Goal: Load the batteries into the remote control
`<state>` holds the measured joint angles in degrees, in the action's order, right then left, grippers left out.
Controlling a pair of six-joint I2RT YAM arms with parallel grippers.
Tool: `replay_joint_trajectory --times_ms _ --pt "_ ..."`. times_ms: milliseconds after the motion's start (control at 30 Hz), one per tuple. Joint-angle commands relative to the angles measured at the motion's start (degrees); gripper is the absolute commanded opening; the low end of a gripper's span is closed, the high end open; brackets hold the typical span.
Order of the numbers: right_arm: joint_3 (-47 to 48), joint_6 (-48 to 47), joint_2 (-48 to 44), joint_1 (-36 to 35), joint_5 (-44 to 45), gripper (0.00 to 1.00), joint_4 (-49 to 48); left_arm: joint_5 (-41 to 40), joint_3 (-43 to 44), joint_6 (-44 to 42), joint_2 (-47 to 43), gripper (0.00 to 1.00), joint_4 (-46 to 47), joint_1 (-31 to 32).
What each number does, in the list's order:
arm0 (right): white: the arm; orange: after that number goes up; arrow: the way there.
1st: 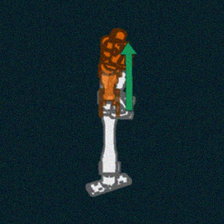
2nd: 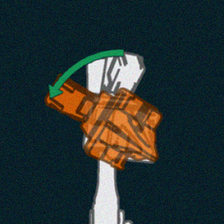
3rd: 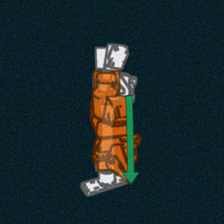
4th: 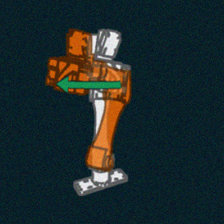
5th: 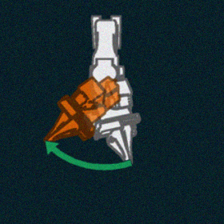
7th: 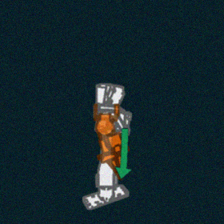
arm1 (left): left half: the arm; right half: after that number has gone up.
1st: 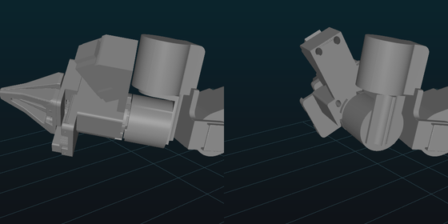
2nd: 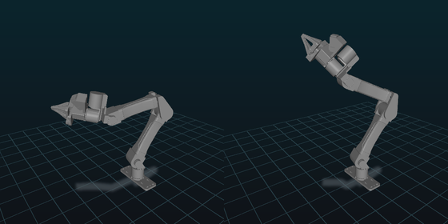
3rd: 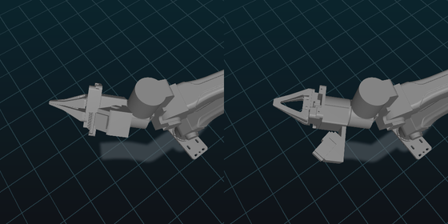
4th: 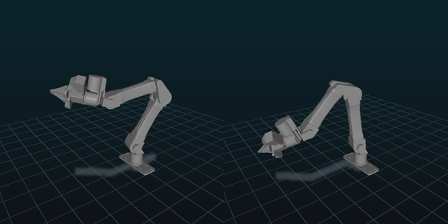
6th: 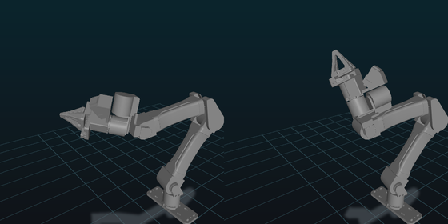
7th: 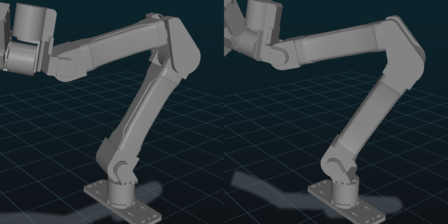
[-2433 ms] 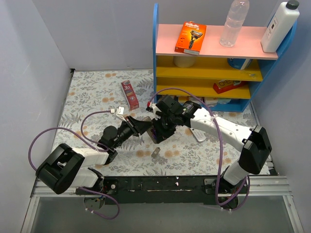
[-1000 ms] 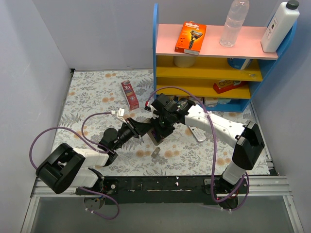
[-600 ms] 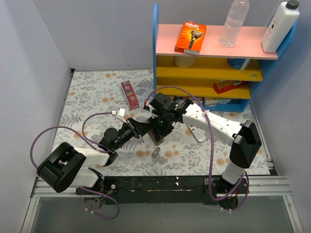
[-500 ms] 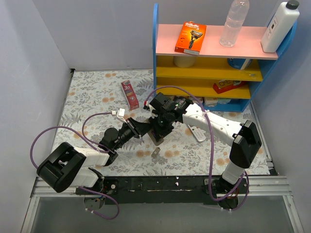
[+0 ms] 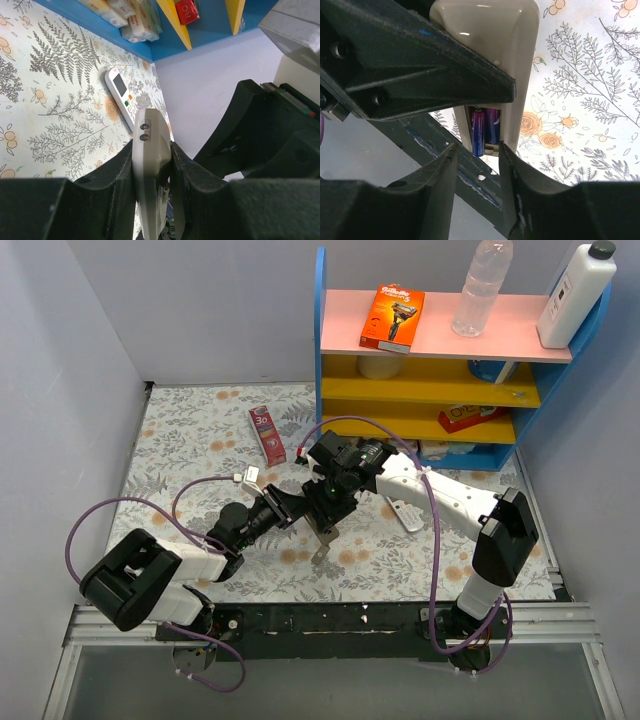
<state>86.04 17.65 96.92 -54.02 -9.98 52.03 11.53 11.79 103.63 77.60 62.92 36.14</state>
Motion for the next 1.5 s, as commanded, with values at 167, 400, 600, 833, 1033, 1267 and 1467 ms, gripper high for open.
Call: replay_joint_trajectory --times_ms 167,400,600,833,1033,1267,1467 --pt "3.87 -4.72 -5.34 0.14 0.31 0.59 0.35 -0.11 0.77 4.64 0.27 0.00 -1.21 -1.07" --pt "-8.06 -30.08 -17.37 0.14 -3.55 0.60 -10.70 6.65 3.23 5.44 -0.17 0.00 -4.63 -1.86" --pt "-19.40 -44.35 -26.08 0.14 -8.74 0.57 -21.78 11.23 6.92 5.00 -2.01 0.00 -9.73 -1.86" --pt "-24.07 -53.15 -27.49 -0.21 -13.13 0.50 -25.04 14.40 8.86 4.91 -4.38 0.00 -14.83 -1.86" --pt "-24.61 -55.62 -27.76 -0.30 -13.40 0.45 -25.14 14.66 9.30 3.94 -5.97 0.00 -16.77 -1.95" --pt "-22.67 -57.20 -26.70 -0.47 -16.91 0.36 -21.10 15.01 9.48 3.94 -6.50 0.00 -17.12 -1.86" --pt "-22.93 -57.38 -26.96 -0.65 -17.35 0.35 -19.95 15.72 10.01 3.94 -6.41 0.00 -17.04 -1.86"
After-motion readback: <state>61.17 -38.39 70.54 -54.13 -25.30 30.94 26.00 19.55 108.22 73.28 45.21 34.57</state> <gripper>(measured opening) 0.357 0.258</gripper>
